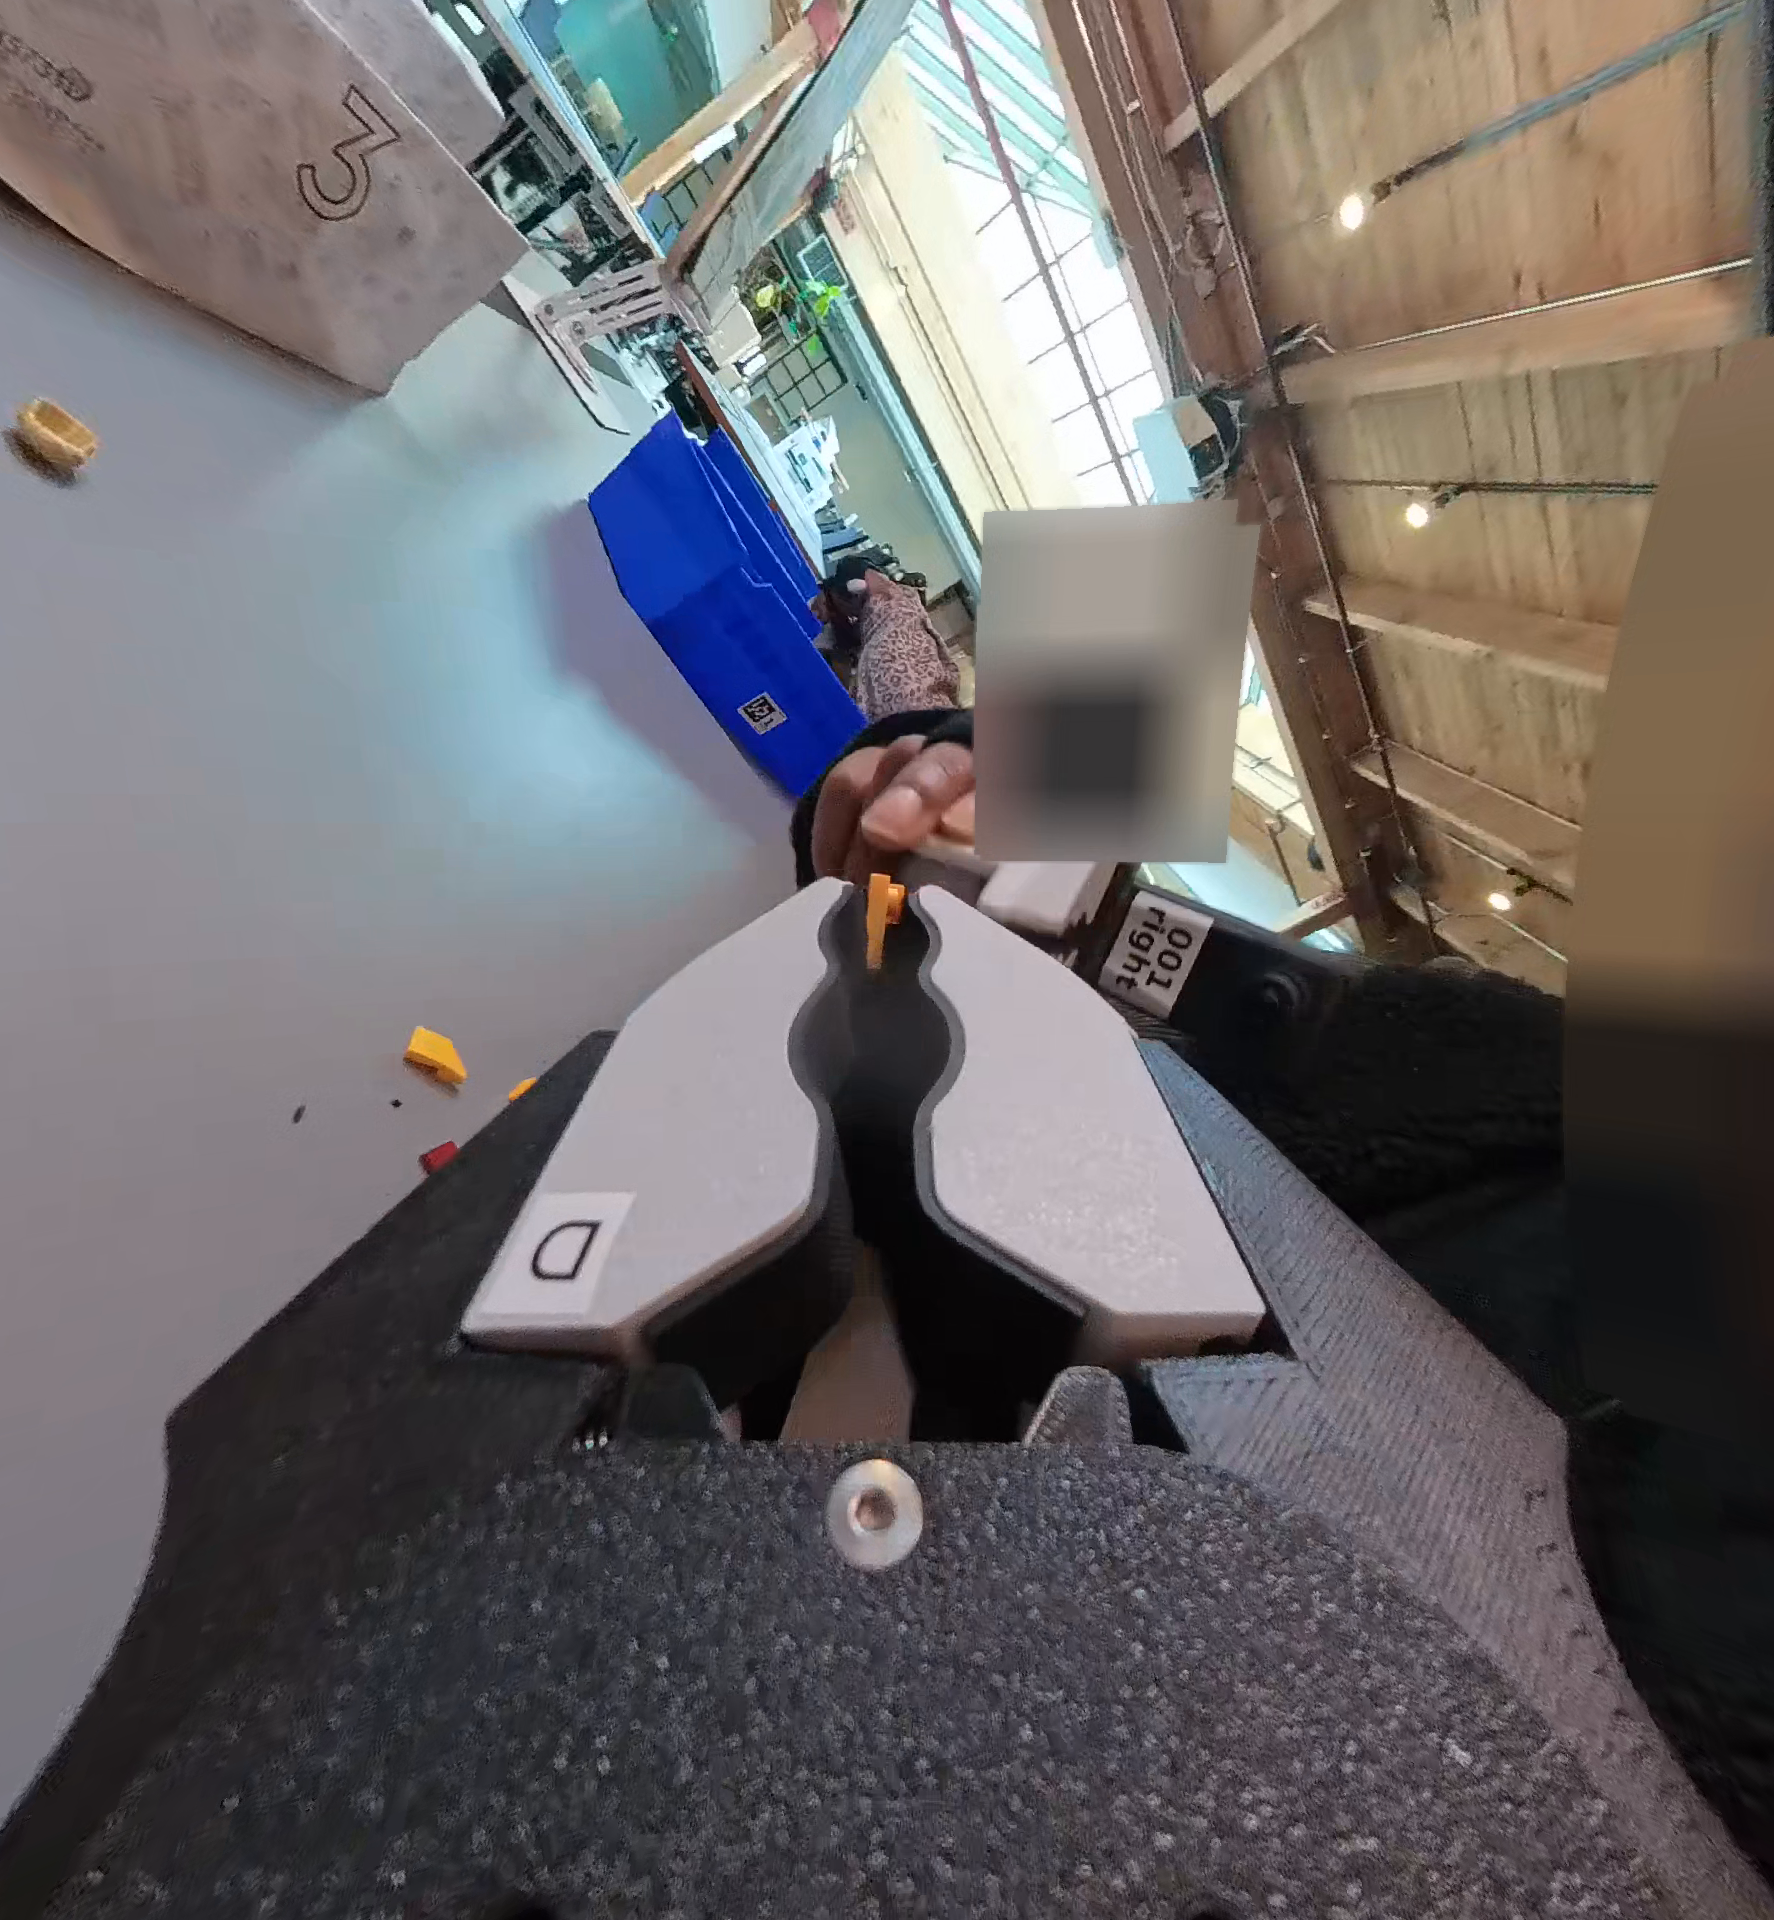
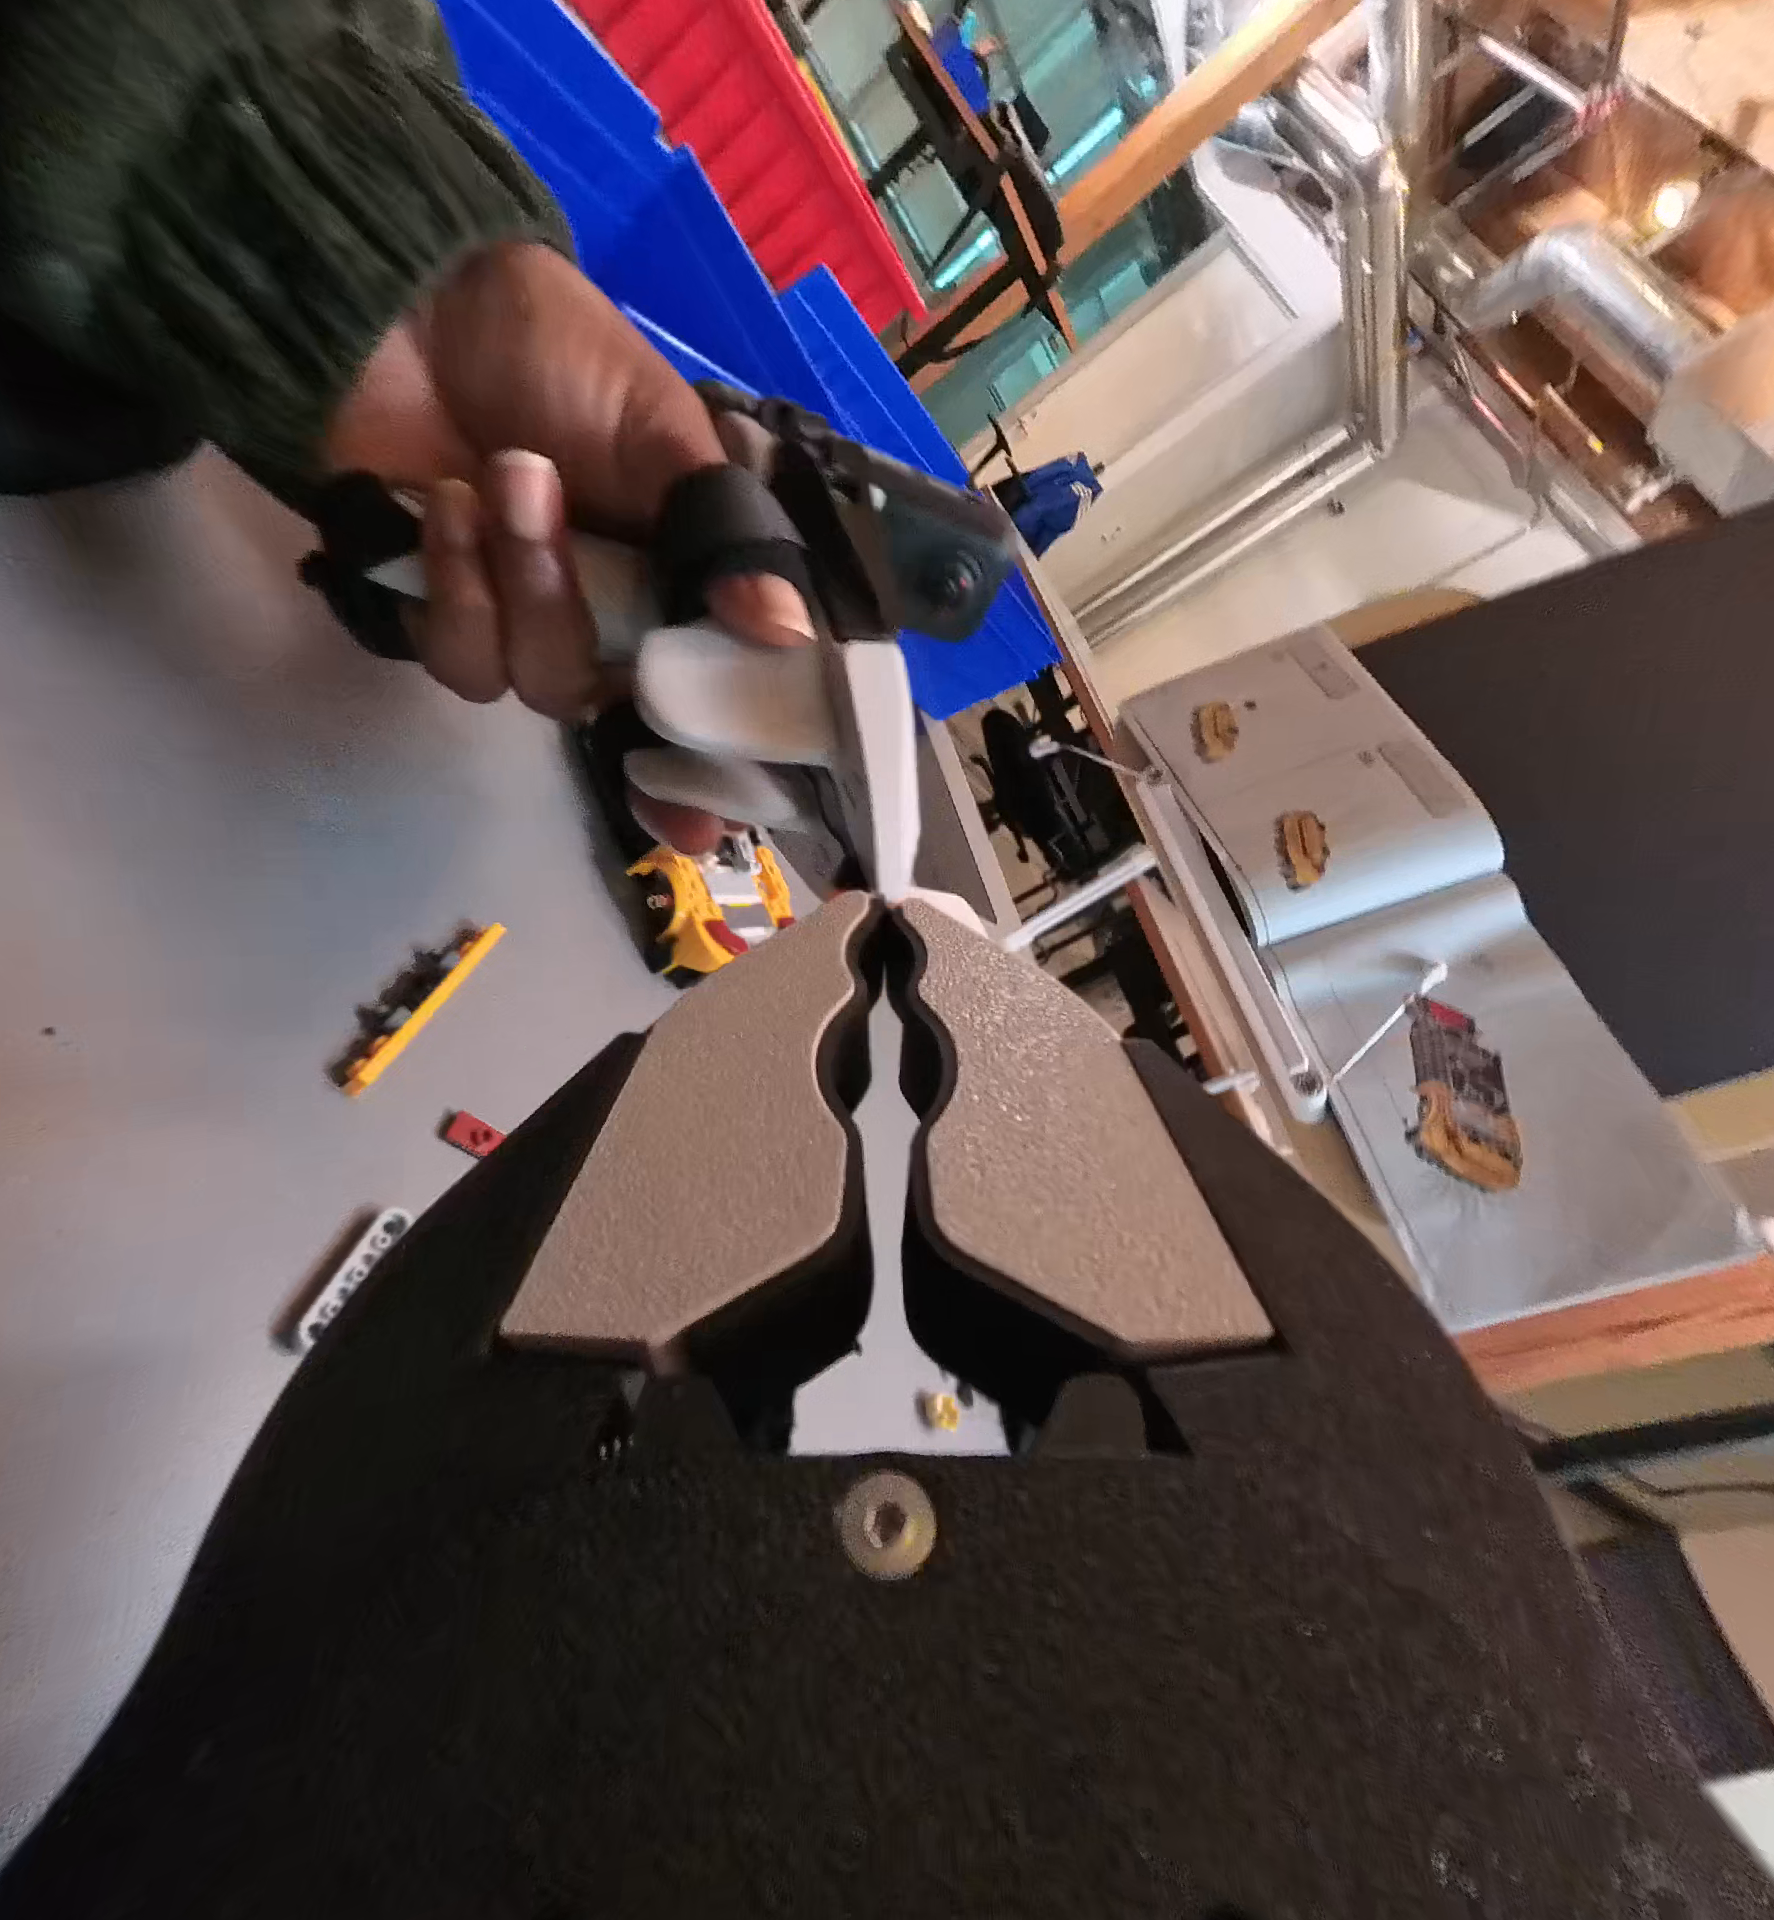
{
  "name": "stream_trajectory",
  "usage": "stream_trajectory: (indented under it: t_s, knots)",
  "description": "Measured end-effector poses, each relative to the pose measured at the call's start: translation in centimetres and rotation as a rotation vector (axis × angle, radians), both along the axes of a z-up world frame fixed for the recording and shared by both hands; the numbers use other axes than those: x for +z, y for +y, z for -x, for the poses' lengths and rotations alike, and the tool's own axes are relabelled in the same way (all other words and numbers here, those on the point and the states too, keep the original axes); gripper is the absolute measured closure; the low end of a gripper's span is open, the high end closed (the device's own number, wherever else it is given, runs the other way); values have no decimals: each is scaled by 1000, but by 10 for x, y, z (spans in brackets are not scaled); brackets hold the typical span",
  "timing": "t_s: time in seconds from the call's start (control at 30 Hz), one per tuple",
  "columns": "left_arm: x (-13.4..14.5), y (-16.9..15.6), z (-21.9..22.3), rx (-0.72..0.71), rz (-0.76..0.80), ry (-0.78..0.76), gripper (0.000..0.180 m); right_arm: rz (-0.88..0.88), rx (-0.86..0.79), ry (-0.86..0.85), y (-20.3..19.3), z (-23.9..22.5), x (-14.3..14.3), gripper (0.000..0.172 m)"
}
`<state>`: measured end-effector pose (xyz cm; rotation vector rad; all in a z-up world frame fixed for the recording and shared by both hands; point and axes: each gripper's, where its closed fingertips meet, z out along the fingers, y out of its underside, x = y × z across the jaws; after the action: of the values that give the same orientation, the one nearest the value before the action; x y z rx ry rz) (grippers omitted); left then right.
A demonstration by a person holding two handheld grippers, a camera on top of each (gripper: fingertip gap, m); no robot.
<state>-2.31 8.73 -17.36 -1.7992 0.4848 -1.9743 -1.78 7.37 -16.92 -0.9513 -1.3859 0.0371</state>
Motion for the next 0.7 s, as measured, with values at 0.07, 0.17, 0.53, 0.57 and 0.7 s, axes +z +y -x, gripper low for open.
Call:
stream_trajectory:
  t_s: [0.07, 0.17, 0.53, 0.57, 0.7]
  knots:
    - [0, 2, 2, 15, -8, 5, 175, 80, -49, 38, 13, -5, 0, 160]
    - [-2, 0, -2, 22, -59, 44, 174, 281, -44, 97, 18, -2, -5, 151]
    - [3, -8, -6, -13, -112, 30, 174, 444, -6, 74, 8, 2, -11, 158]
    - [3, -9, -6, -21, -127, 32, 174, 435, 5, 74, 7, 2, -10, 158]
    - [3, -12, -6, -36, -157, 49, 174, 434, 28, 77, 0, 4, -7, 159]
